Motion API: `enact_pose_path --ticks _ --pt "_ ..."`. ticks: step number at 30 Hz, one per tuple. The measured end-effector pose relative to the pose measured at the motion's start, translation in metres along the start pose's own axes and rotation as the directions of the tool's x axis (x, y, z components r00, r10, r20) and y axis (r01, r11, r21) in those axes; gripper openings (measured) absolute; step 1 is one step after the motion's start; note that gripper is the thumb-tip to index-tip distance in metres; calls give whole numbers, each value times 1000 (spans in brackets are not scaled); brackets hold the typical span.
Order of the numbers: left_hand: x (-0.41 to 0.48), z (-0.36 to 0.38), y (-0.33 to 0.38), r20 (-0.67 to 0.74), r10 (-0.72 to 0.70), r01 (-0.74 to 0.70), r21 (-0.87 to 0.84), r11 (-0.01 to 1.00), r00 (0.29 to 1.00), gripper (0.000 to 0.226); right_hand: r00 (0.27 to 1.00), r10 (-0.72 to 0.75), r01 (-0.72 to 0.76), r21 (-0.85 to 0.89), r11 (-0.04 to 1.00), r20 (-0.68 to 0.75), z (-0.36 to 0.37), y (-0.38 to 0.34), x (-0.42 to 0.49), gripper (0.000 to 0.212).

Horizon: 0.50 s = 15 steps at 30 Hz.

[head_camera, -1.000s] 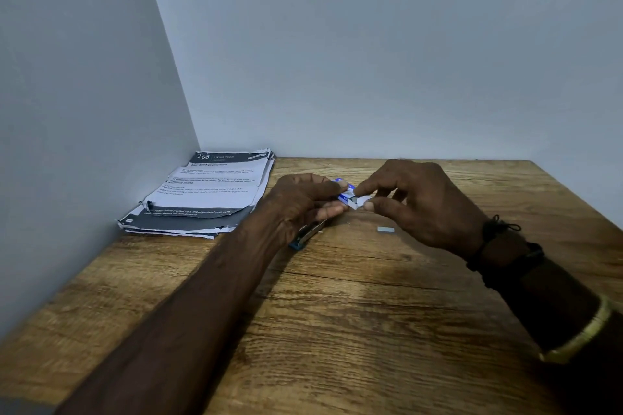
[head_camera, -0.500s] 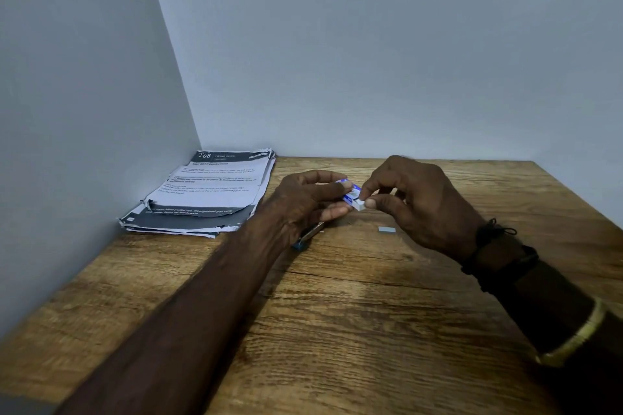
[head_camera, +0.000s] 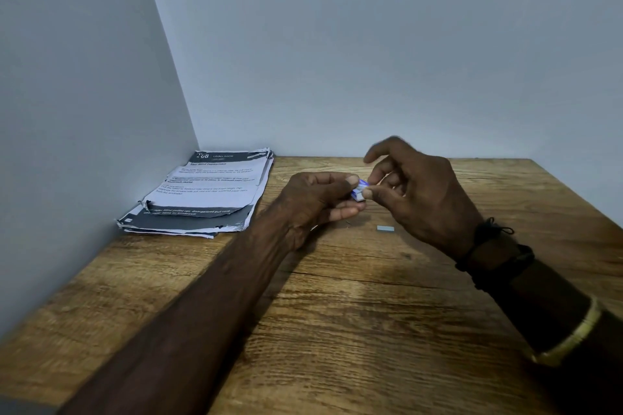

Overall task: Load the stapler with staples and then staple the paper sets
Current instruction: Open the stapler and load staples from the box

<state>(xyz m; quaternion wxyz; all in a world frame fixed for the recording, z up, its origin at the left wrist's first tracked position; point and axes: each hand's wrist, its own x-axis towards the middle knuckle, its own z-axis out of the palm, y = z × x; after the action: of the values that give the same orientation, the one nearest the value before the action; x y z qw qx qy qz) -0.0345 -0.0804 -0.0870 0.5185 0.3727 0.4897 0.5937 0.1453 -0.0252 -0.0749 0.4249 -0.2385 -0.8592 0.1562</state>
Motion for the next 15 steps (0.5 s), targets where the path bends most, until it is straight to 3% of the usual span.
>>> enact_pose_path --ticks 2,6,10,12,15 --pt "0 1 0 -16 15 -15 -21 1000 1000 10 999 26 -27 12 1000 27 -1 0 0 29" --pt "2 4 -3 -71 45 -47 -27 999 996 15 1000 11 -11 -55 998 -4 2 -3 -2 5" --pt "4 5 -7 -53 48 -47 10 999 997 19 992 120 -117 -105 988 25 3 -1 -1 16" --pt "5 3 -6 -60 66 -60 92 994 996 21 981 194 -188 -126 974 32 2 2 0 13" --pt "7 -7 -3 -193 228 -168 281 945 954 15 961 256 -243 -130 961 100 -1 5 0 8"
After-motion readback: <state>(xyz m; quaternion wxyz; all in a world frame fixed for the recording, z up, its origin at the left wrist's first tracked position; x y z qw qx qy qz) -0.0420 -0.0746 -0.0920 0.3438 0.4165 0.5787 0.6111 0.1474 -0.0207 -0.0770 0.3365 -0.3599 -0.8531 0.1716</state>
